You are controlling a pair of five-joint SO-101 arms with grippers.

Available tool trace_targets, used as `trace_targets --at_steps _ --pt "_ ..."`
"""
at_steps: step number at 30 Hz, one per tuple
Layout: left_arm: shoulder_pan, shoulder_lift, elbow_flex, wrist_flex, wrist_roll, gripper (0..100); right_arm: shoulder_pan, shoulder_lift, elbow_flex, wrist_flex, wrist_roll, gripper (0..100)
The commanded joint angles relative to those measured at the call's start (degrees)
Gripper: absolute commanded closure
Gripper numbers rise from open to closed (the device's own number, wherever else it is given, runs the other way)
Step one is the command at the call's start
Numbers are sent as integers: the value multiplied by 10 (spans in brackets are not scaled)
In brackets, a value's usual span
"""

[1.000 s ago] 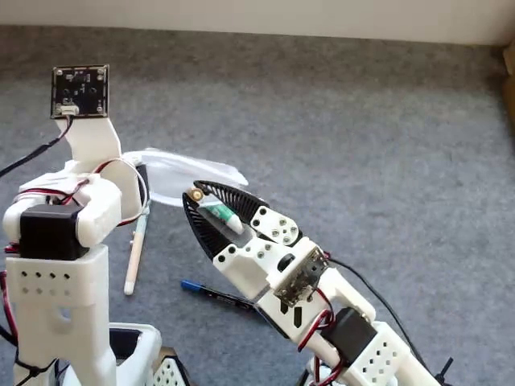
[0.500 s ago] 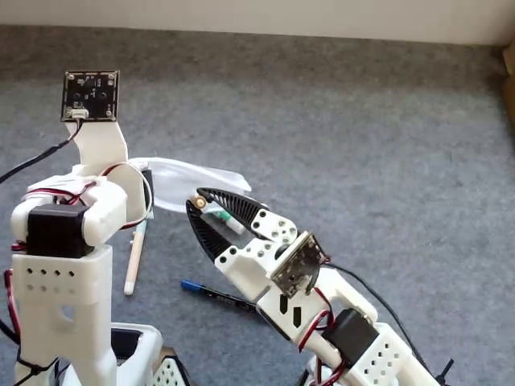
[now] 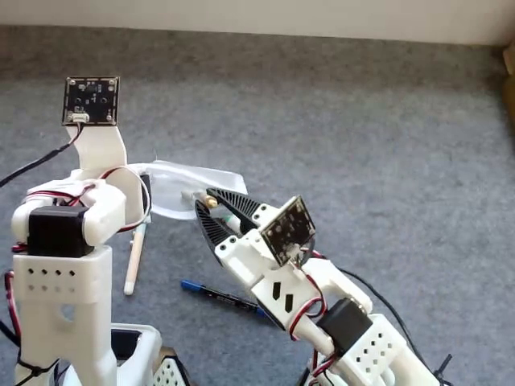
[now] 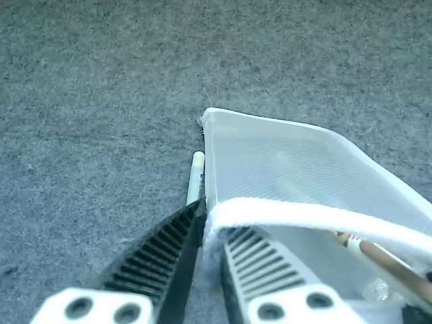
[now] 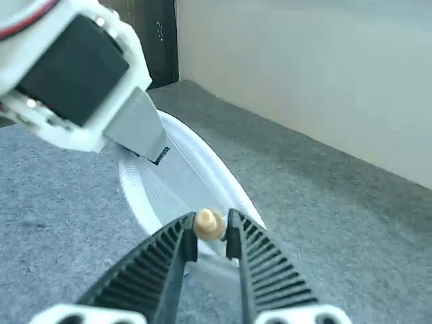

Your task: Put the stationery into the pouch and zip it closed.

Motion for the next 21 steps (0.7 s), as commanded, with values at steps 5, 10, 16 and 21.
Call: trace_targets --at_steps 5,10,16,21 --pt "13 -3 -3 -4 -4 992 1 10 -49 74 -11 910" --pt "13 -3 -3 -4 -4 992 2 0 -102 147 -57 889" --pt "13 -3 -3 -4 -3 992 1 -1 -114 175 -78 789" --pt "13 -3 -2 -4 -3 993 4 -4 -117 176 -78 789"
